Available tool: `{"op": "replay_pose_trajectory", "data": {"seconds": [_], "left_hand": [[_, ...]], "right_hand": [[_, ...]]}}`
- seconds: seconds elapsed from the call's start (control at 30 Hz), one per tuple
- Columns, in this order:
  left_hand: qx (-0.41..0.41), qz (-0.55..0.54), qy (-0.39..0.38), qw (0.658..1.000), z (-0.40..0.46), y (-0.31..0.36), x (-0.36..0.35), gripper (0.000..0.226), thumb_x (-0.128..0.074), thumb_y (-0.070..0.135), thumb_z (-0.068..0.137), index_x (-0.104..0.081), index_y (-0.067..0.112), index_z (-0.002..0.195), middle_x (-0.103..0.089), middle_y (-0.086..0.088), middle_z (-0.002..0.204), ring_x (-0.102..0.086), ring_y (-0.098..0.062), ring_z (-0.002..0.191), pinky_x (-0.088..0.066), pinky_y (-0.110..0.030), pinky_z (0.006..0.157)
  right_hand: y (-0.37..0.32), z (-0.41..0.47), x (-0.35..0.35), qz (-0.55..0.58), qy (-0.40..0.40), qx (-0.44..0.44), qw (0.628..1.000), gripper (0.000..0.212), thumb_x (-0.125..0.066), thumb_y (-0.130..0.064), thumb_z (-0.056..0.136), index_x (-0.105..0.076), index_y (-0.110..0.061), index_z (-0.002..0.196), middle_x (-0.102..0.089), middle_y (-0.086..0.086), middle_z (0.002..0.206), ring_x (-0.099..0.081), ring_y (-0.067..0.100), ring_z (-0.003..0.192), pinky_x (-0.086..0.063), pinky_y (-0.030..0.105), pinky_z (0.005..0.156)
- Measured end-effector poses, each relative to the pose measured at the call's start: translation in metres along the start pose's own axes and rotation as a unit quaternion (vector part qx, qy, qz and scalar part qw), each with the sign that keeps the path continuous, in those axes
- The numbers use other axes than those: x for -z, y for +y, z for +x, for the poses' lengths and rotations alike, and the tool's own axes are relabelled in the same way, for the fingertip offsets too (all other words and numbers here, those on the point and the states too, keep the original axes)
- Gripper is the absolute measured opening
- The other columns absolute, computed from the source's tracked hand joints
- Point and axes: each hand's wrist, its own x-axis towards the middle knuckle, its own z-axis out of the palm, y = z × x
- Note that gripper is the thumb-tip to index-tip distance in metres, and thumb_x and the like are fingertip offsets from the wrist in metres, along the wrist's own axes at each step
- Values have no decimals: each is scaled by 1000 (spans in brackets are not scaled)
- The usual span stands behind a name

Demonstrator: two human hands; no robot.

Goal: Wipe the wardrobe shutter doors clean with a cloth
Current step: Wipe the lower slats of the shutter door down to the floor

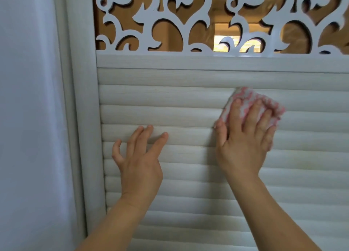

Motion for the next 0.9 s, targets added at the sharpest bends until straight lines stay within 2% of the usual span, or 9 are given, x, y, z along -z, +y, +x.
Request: {"op": "replay_pose_trajectory", "data": {"seconds": [0.13,0.2,0.3,0.37,0.43,0.6,0.73,0.9], "left_hand": [[-5,1,8,1000,0,-5,-1,62,-50,-5,63,-64,28,114,-54,-7,129,-41,-23,125,-15,-50,102],[-12,-3,7,1000,0,-6,-1,63,-52,-5,62,-63,29,114,-55,-6,129,-42,-22,124,-15,-50,102],[-29,-11,3,1000,1,-10,0,63,-52,-5,63,-62,29,115,-55,-4,129,-42,-20,124,-16,-51,102],[-37,-25,8,999,2,-13,1,60,-51,-5,64,-61,27,114,-56,-2,128,-43,-18,123,-17,-50,103],[-39,-42,15,998,4,-17,2,58,-49,-5,66,-59,24,114,-56,1,127,-44,-14,122,-18,-48,104],[-45,-68,11,997,3,-28,2,57,-35,-3,71,-50,21,121,-55,0,129,-42,-8,124,-19,-45,106],[-45,-81,31,995,0,-35,2,58,-33,-4,71,-48,19,121,-55,-3,129,-44,-9,122,-23,-47,105],[93,-21,90,991,-7,-46,2,63,-50,-13,65,-53,16,121,-55,-5,123,-45,-17,119,-27,-51,99]], "right_hand": [[-19,-14,-12,-21,25,170,985,52,-35,-46,95,-36,-28,143,-33,18,150,-26,45,137,-14,59,113],[-7,-10,-11,-28,34,210,977,52,-35,-49,94,-35,-30,143,-35,15,150,-28,42,137,-16,56,113],[3,-1,-9,-27,49,163,985,56,-35,-52,93,-34,-30,144,-30,15,152,-23,39,140,-13,53,114],[-10,2,-12,-11,51,105,993,58,-33,-51,93,-29,-28,146,-24,16,154,-14,39,141,-7,54,114],[-31,6,-16,7,50,89,995,58,-31,-50,93,-27,-29,147,-22,16,155,-10,38,141,-2,53,114],[-78,25,-23,26,53,192,980,54,-30,-47,95,-37,-28,145,-29,14,153,-15,37,140,2,52,113],[-106,34,-27,19,63,276,959,53,-36,-44,95,-40,-26,145,-30,13,153,-16,36,140,1,53,114],[-115,38,-26,6,52,334,941,54,-32,-43,95,-39,-25,145,-28,14,153,-19,38,141,1,54,113]]}}
